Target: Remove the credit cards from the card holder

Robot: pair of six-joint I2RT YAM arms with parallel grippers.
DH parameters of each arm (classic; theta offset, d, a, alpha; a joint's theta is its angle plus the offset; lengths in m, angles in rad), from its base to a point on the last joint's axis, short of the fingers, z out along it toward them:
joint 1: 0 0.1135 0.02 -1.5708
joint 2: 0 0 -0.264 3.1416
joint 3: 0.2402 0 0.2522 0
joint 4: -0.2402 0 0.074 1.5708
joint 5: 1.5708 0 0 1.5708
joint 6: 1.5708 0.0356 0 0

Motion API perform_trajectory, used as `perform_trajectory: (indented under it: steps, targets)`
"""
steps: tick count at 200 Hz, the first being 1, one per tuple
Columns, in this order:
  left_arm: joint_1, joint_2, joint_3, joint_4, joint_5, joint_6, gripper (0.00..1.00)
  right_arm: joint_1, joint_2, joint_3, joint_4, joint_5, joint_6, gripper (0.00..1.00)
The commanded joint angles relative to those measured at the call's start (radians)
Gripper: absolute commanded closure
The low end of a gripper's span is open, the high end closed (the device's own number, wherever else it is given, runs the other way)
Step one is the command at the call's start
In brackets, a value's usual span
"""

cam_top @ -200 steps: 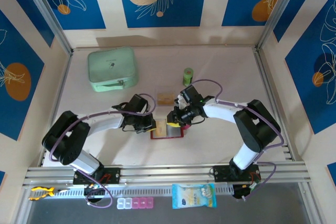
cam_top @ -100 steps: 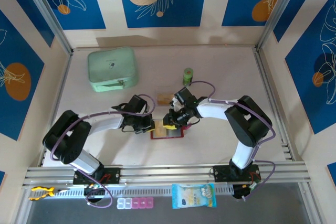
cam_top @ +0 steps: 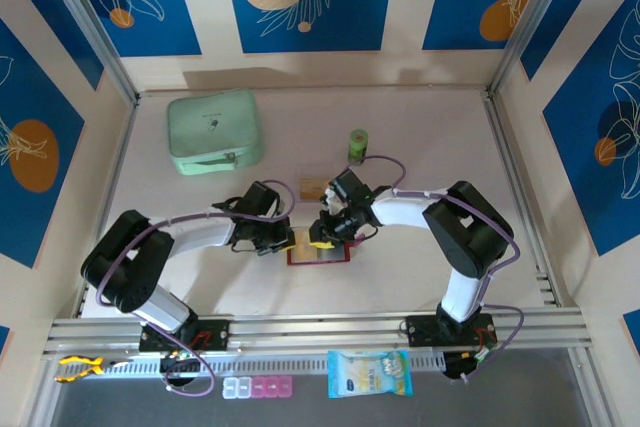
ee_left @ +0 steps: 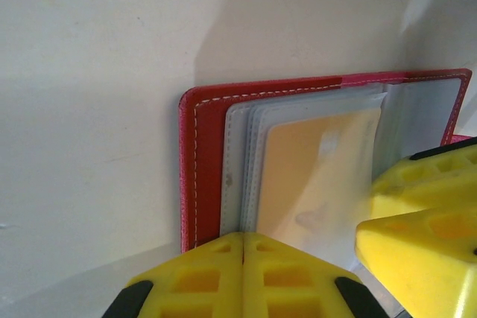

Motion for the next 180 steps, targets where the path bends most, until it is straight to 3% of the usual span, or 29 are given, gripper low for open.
perform_trajectory:
  steps: [1,49,100,180]
  targets:
    - [0.009,0.009,-0.022,-0.029,-0.007,0.011,0.94,0.013,0.021,0.014,0.032,-0.031,-0.01,0.8]
    - [0.01,0.006,-0.02,-0.03,-0.007,0.012,0.94,0.016,0.035,0.016,0.028,-0.037,-0.006,0.79]
    - [0.01,-0.001,-0.019,-0.038,-0.012,0.014,0.92,0.017,0.006,0.035,-0.11,0.086,-0.034,0.78]
    - [0.011,-0.006,-0.019,-0.044,-0.013,0.016,0.92,0.017,-0.014,0.053,-0.171,0.127,-0.063,0.78]
